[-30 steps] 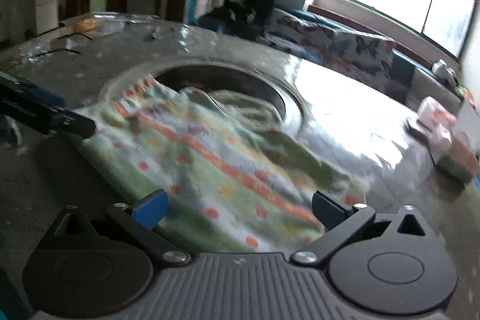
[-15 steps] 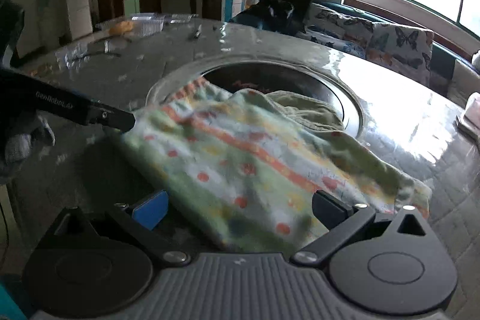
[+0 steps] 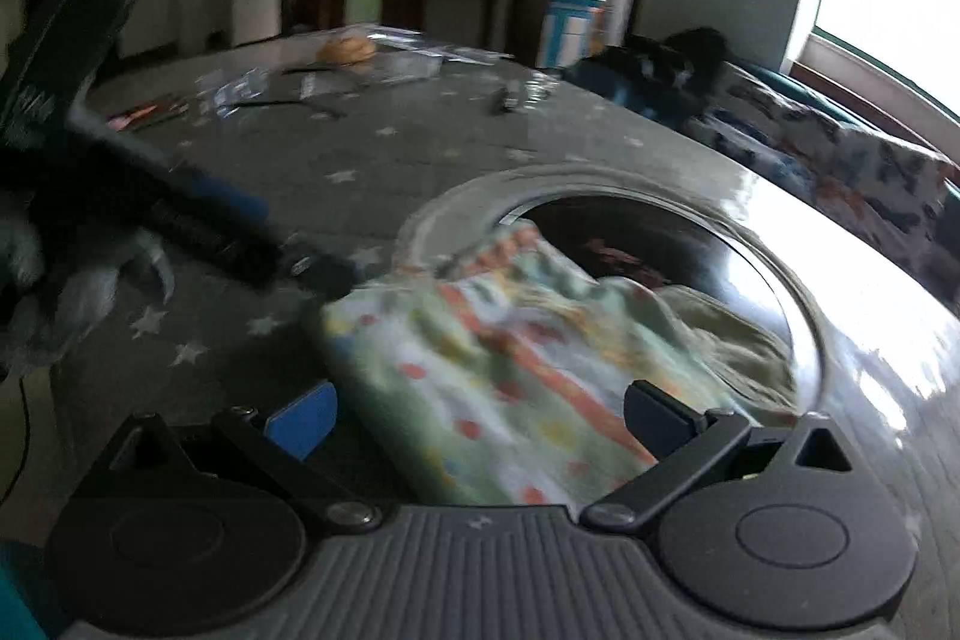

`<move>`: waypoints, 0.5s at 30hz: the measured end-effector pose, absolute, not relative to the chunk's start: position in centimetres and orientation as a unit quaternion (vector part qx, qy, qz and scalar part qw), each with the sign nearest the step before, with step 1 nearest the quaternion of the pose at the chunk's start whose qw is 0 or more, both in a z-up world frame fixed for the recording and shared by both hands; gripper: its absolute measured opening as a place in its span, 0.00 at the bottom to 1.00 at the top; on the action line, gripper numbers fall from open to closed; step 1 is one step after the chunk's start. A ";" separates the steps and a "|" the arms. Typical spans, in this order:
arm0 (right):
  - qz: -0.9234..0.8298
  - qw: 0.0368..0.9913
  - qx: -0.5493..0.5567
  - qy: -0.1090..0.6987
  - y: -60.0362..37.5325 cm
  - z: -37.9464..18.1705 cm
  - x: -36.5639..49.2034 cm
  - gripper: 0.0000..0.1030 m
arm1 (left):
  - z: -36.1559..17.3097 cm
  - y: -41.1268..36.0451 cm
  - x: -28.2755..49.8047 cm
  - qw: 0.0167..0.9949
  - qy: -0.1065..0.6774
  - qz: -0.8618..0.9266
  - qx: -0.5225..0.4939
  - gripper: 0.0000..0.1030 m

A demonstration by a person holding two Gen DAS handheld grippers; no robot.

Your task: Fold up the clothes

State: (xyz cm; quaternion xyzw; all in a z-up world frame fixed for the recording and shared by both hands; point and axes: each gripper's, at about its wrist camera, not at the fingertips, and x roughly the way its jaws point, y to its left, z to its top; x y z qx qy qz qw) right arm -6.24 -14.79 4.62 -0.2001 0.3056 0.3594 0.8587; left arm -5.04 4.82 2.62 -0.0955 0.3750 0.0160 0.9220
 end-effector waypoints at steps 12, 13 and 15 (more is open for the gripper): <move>0.404 0.824 -0.277 0.283 -10.4 4.8 -7.5 0.83 | 4.3 7.5 -3.9 0.913 0.363 0.008 -0.187 0.94; 0.410 0.820 -0.283 0.283 -10.1 4.7 -7.6 0.77 | 4.3 7.5 -3.8 0.911 0.362 0.002 -0.197 0.93; 0.421 0.810 -0.292 0.286 -9.4 4.4 -7.8 0.67 | 4.2 7.5 -3.5 0.907 0.366 -0.008 -0.211 0.89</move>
